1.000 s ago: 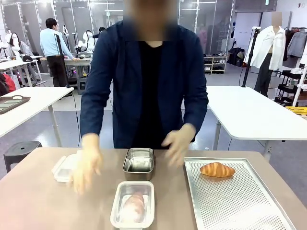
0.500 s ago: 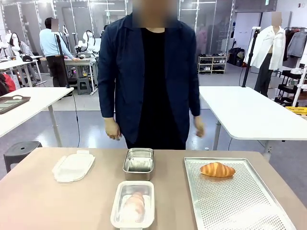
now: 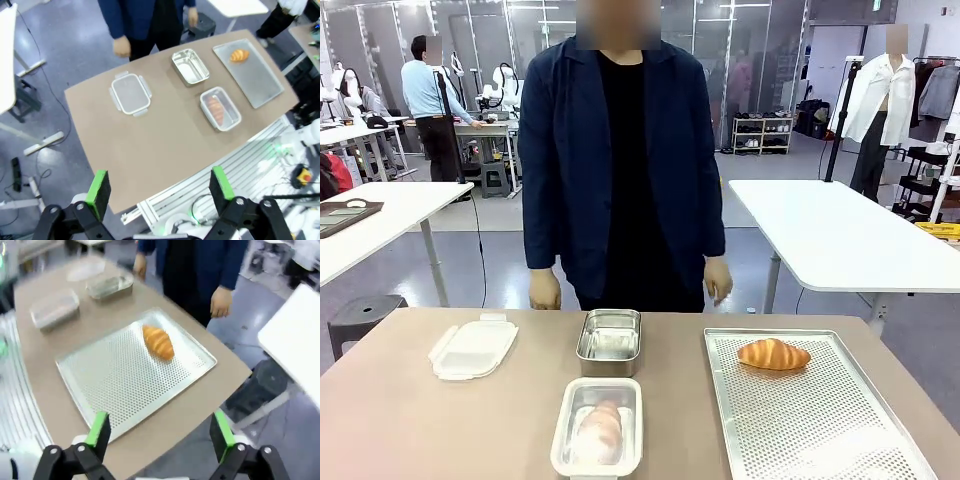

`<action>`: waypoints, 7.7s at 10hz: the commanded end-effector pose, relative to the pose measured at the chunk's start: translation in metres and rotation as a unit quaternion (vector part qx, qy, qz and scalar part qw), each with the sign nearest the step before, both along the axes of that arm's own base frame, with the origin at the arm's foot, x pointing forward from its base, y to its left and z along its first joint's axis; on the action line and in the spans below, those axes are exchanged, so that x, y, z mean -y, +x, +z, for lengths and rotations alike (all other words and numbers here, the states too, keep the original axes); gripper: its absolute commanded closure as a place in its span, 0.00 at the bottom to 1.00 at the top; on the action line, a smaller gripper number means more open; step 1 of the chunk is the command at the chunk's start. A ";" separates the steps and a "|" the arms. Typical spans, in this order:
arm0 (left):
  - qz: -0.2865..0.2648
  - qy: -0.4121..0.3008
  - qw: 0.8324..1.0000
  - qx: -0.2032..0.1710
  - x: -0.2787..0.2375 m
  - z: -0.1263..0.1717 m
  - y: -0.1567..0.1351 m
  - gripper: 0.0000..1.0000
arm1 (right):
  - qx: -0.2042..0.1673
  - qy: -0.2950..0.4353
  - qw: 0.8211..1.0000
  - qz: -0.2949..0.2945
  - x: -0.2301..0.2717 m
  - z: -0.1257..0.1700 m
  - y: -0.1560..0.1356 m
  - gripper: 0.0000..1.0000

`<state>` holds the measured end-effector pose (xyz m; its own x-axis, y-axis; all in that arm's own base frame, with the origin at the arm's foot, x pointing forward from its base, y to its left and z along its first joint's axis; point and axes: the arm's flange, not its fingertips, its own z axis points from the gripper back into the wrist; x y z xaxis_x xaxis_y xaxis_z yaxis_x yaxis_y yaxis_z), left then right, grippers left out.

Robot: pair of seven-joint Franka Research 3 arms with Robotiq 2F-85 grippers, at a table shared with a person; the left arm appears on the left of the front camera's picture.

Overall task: Place the bread into the airtight container.
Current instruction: Pick up a Butter Roll and place it into an empty Airtight Container.

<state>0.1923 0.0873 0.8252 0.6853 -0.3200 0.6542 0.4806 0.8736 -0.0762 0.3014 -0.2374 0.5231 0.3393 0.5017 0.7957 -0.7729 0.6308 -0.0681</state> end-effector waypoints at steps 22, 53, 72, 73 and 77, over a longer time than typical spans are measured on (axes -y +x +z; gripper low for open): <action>-0.007 0.001 1.000 0.002 0.000 0.000 -0.001 0.00 | -0.089 -0.366 0.896 0.234 -0.269 -0.058 0.222 0.00; -0.007 0.001 1.000 0.002 0.000 0.000 -0.001 0.00 | -0.206 -0.385 0.883 0.172 -0.368 -0.104 0.292 0.46; -0.007 0.001 1.000 0.002 0.000 0.000 -0.001 0.00 | -0.195 -0.394 0.882 0.170 -0.630 -0.075 0.260 0.46; -0.007 0.001 1.000 0.002 0.000 0.000 -0.001 0.00 | -0.195 -0.394 0.882 0.170 -0.630 -0.075 0.260 0.46; -0.007 0.001 1.000 0.002 0.000 0.000 -0.001 0.00 | -0.164 -0.319 0.933 0.006 -0.647 -0.091 0.299 0.46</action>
<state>0.1925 0.0871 0.8252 0.6855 -0.3204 0.6538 0.4807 0.8736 -0.0759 0.5972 0.3984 0.4446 0.3950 0.9114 0.1153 -0.9093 0.4058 -0.0925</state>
